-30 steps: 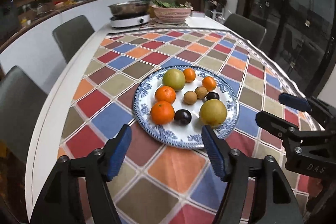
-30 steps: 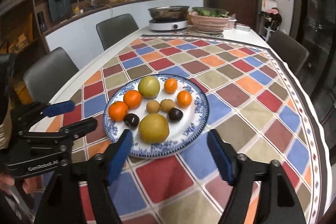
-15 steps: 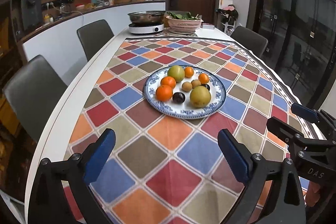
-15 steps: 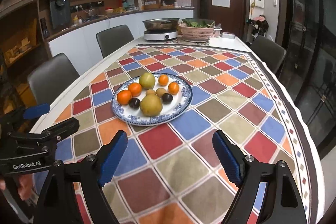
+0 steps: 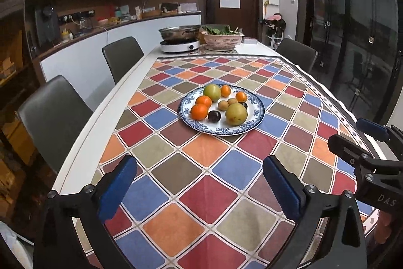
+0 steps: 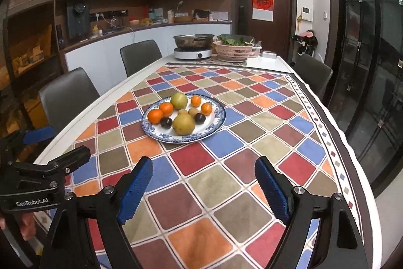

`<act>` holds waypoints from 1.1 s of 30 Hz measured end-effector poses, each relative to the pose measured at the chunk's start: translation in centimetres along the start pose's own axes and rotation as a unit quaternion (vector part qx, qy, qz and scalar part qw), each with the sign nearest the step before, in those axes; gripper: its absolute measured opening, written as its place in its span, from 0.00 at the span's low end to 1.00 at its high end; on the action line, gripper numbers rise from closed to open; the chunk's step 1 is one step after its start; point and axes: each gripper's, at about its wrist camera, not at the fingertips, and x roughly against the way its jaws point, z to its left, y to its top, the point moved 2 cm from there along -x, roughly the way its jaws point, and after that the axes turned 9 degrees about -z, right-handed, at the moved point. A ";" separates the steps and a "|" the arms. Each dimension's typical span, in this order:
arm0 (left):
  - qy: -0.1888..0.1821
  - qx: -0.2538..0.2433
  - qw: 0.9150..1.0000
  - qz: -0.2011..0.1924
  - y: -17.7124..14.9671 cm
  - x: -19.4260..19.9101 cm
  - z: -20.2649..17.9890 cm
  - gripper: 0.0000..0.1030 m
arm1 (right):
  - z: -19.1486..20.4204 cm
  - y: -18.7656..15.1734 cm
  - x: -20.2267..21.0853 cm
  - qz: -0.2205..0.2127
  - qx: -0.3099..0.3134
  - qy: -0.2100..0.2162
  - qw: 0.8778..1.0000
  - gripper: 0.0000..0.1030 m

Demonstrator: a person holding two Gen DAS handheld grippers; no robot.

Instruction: Organize fruits

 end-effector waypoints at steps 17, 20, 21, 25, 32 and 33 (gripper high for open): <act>0.006 -0.004 1.000 -0.023 0.0 2.9 -0.5 1.00 | 0.1 -0.5 2.5 -0.014 -0.002 0.010 1.000 0.81; 0.003 -0.001 1.000 -0.025 -0.2 3.1 -0.5 1.00 | 0.2 -0.6 2.7 -0.012 -0.001 0.011 1.000 0.81; 0.003 -0.001 1.000 -0.026 -0.2 3.1 -0.5 1.00 | 0.2 -0.6 2.7 -0.013 -0.001 0.012 1.000 0.81; 0.003 0.001 1.000 -0.030 -0.4 3.4 -0.6 1.00 | 0.2 -0.6 2.7 -0.013 -0.001 0.011 1.000 0.81; 0.004 0.002 1.000 -0.026 -0.5 3.4 -0.5 1.00 | 0.5 -0.8 2.9 -0.010 -0.002 0.014 1.000 0.81; 0.003 0.002 1.000 -0.025 -0.5 3.4 -0.5 1.00 | 0.6 -0.8 3.0 -0.010 -0.001 0.015 1.000 0.81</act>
